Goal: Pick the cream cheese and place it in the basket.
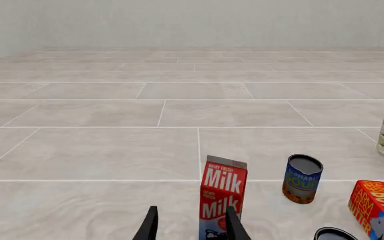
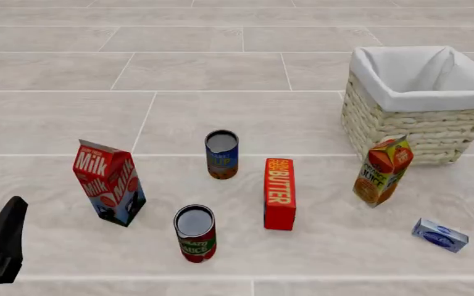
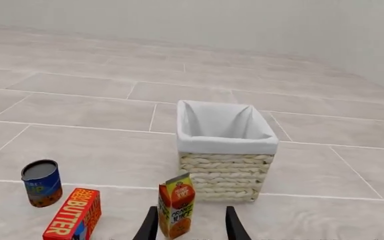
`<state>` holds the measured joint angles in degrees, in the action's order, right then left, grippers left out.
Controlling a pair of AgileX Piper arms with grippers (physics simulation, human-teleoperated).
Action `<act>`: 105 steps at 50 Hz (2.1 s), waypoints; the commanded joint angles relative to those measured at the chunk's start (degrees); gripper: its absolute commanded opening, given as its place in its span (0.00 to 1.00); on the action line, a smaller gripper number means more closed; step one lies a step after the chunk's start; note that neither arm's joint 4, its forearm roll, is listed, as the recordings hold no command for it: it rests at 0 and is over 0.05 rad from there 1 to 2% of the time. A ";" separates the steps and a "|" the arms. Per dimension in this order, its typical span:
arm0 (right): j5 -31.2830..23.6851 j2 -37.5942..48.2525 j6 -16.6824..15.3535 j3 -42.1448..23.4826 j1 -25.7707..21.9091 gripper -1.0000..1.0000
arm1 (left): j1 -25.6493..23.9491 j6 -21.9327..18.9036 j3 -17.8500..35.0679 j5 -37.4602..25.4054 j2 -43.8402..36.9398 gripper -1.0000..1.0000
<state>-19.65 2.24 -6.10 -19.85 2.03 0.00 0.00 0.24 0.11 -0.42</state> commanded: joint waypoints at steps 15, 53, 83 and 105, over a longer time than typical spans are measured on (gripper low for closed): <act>-8.68 12.00 -10.00 -10.04 4.23 1.00 | 0.00 0.00 0.00 0.00 0.00 1.00; -24.57 27.17 -45.18 -11.44 9.28 1.00 | 0.01 0.01 0.00 0.00 0.01 1.00; -12.96 48.29 -57.35 -7.54 15.21 1.00 | 0.00 0.03 0.00 0.00 0.00 1.00; -6.02 63.47 -70.07 -6.33 24.26 1.00 | 0.00 0.00 0.00 0.00 -0.01 1.00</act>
<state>-30.15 59.05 -69.03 -27.60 21.38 0.00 0.00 0.25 0.11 -0.42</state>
